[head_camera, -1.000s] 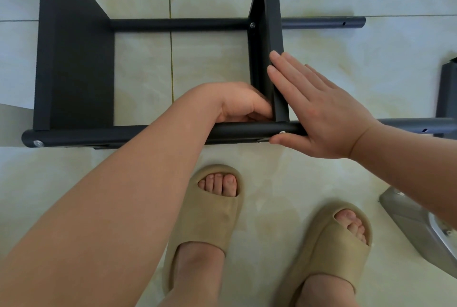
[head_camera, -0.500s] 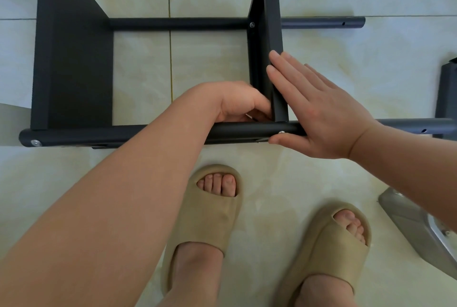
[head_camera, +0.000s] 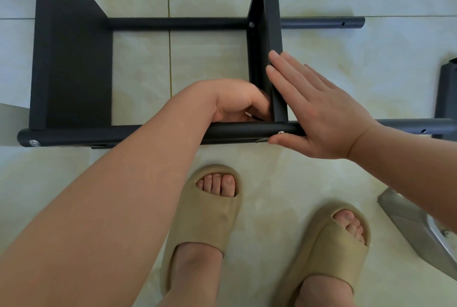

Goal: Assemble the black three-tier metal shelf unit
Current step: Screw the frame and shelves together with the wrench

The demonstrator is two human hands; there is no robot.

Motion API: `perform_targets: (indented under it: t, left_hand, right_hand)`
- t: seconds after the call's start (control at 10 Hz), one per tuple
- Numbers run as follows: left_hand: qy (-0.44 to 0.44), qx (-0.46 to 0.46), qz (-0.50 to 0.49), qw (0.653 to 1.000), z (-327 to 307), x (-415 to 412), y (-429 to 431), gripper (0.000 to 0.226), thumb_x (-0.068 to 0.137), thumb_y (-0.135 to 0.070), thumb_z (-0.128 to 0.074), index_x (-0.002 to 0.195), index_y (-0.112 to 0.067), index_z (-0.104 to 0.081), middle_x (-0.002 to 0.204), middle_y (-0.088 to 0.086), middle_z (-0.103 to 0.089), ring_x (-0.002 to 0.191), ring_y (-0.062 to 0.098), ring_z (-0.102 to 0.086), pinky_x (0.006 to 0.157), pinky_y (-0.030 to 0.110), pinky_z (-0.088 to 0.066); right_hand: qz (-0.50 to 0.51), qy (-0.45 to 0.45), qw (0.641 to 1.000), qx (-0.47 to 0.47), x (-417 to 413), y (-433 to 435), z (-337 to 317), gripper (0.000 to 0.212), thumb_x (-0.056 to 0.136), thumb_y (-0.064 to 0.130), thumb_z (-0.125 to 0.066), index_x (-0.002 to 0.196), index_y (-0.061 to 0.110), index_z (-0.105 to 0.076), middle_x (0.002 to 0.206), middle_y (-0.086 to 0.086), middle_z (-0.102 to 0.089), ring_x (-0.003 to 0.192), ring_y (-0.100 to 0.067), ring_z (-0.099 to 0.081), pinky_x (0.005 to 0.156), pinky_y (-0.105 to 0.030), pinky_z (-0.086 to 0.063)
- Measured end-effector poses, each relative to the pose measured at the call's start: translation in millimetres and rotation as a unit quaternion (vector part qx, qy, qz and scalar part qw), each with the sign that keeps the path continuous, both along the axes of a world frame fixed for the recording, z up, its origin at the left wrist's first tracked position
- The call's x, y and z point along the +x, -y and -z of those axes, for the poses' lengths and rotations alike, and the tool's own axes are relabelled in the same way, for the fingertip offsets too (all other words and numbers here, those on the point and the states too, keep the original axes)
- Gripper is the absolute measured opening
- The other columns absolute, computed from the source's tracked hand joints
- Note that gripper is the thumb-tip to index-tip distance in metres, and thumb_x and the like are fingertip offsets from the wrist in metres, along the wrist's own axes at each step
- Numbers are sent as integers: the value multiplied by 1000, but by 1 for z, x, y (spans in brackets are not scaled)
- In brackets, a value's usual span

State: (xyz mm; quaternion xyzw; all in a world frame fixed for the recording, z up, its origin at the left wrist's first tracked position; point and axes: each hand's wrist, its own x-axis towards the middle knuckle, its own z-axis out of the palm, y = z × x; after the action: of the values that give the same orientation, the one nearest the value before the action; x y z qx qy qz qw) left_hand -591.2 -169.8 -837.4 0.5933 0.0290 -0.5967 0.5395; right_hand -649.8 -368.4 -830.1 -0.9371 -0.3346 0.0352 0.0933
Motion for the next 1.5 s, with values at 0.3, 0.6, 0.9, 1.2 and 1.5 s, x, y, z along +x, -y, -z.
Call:
perform_targets:
  t: [0.3, 0.6, 0.9, 1.2, 1.5]
  left_hand:
    - [46, -8, 23, 999, -2, -2, 2, 18, 90, 6, -53, 81, -5, -64, 62, 5, -67, 58, 16, -67, 59, 25, -53]
    - [18, 1, -2, 1000, 2, -1, 2, 19, 91, -2, -56, 105, 1, -68, 98, 19, -70, 87, 28, -70, 79, 39, -57]
    - [43, -10, 15, 999, 0, -3, 2, 19, 90, 6, -54, 80, -6, -65, 62, 6, -67, 59, 17, -66, 63, 27, -55]
    - [21, -7, 10, 1000, 0, -2, 3, 15, 91, 1, -53, 97, -1, -67, 85, 15, -69, 79, 27, -68, 81, 42, -57]
    - [46, 0, 6, 999, 0, -3, 1, 17, 89, 7, -54, 81, -3, -65, 64, 9, -67, 60, 19, -67, 64, 28, -56]
  right_hand:
    - [0, -1, 1000, 0, 0, 0, 0, 99, 95, 72, -37, 158, -2, -18, 168, -17, -11, 156, -33, -10, 119, -58, -29]
    - [1, -2, 1000, -3, 0, 1, 0, 99, 95, 72, -37, 158, -2, -17, 168, -17, -10, 156, -32, -9, 119, -58, -28]
    - [1, -6, 1000, -4, 0, 1, 0, 99, 95, 73, -37, 159, -1, -17, 168, -17, -9, 156, -32, -8, 119, -57, -28]
    - [1, -5, 1000, -2, 0, 1, 0, 99, 95, 72, -37, 158, -2, -17, 168, -17, -10, 156, -32, -9, 118, -58, -29]
    - [3, -6, 1000, -7, 0, 0, -1, 100, 95, 73, -37, 158, -2, -17, 168, -16, -9, 156, -32, -9, 119, -58, -29]
